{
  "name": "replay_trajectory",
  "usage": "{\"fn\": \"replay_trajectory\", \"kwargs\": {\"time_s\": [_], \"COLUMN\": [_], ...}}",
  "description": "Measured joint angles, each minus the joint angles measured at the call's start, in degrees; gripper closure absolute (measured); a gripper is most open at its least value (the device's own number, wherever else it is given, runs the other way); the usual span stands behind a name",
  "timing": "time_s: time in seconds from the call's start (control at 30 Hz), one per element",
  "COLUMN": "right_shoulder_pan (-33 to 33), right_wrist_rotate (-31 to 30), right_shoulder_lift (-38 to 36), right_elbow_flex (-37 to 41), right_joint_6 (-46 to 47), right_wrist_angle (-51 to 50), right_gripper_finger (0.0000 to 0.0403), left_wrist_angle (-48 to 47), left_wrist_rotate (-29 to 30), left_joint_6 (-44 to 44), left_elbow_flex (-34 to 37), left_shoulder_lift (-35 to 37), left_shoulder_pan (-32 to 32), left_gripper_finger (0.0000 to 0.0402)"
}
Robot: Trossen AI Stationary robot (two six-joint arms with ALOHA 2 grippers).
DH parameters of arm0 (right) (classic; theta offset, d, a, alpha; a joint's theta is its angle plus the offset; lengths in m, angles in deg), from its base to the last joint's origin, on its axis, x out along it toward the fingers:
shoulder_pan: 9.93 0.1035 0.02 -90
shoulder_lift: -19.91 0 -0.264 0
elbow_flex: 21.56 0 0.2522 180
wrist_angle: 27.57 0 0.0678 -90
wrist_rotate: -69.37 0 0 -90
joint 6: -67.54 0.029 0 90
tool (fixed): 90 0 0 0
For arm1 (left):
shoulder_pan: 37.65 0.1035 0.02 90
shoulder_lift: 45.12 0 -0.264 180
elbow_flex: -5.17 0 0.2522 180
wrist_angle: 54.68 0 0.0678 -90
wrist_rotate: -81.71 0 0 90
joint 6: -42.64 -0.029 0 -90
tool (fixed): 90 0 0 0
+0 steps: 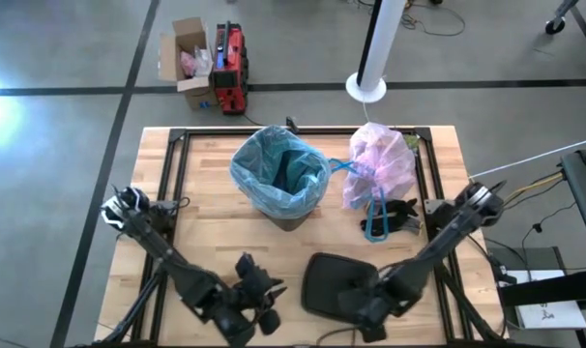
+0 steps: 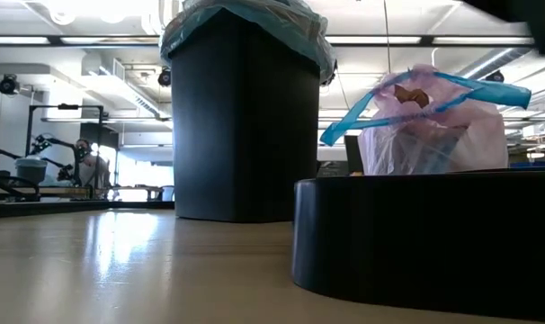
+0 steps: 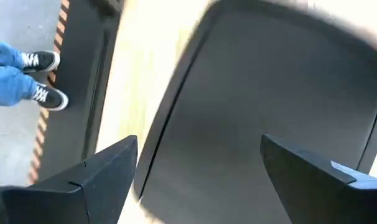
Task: Place trash/remove bag and relplace
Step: Close the trash bin with the trash bin cover
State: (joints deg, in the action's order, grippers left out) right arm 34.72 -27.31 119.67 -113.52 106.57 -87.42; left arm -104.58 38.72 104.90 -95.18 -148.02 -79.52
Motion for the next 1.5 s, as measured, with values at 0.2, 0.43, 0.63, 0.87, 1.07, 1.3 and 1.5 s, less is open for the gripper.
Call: {"fn": "replay_trajectory", "kwargs": {"time_s": [0.2, 0.43, 0.63, 0.87, 1.07, 1.3, 1.5], "right_shoulder_pan": [6.7, 7.6, 7.3, 4.7, 3.7, 3.5, 1.1], "right_wrist_rotate": [-6.9, -10.7, -9.9, -9.2, -9.1, -1.6, 6.3], "right_shoulder_lift": [-5.8, -8.3, -8.1, -5.5, -6.7, -8.7, -5.5], "right_elbow_flex": [8.3, 16.8, 24.1, 28.1, 26.2, 16.4, 10.3], "right_joint_6": [12.2, 15.1, 15.3, 14.8, 8.7, -15.0, -34.6], "right_wrist_angle": [1.7, 2.0, 11.2, 22.8, 17.7, 11.9, 5.6], "right_gripper_finger": [0.0211, 0.0373, 0.0384, 0.0391, 0.0391, 0.0332, 0.0229], "left_wrist_angle": [-0.3, 1.6, 18.3, 25.2, 25.0, 21.8, 19.3], "left_wrist_rotate": [-2.1, -8.4, -11.2, -12.4, -15.6, -16.5, -16.5], "left_joint_6": [-0.5, -0.5, -1.7, 2.6, 1.9, -0.7, -0.2], "left_elbow_flex": [0.1, 5.2, 14.9, 25.5, 26.7, 26.5, 26.5], "left_shoulder_lift": [-0.1, -0.1, -0.1, -0.1, -0.1, 2.1, 6.3], "left_shoulder_pan": [4.6, 9.1, 9.3, 9.8, 9.7, 9.7, 9.0], "left_gripper_finger": [0.0327, 0.0326, 0.0324, 0.0325, 0.0322, 0.0326, 0.0326]}}
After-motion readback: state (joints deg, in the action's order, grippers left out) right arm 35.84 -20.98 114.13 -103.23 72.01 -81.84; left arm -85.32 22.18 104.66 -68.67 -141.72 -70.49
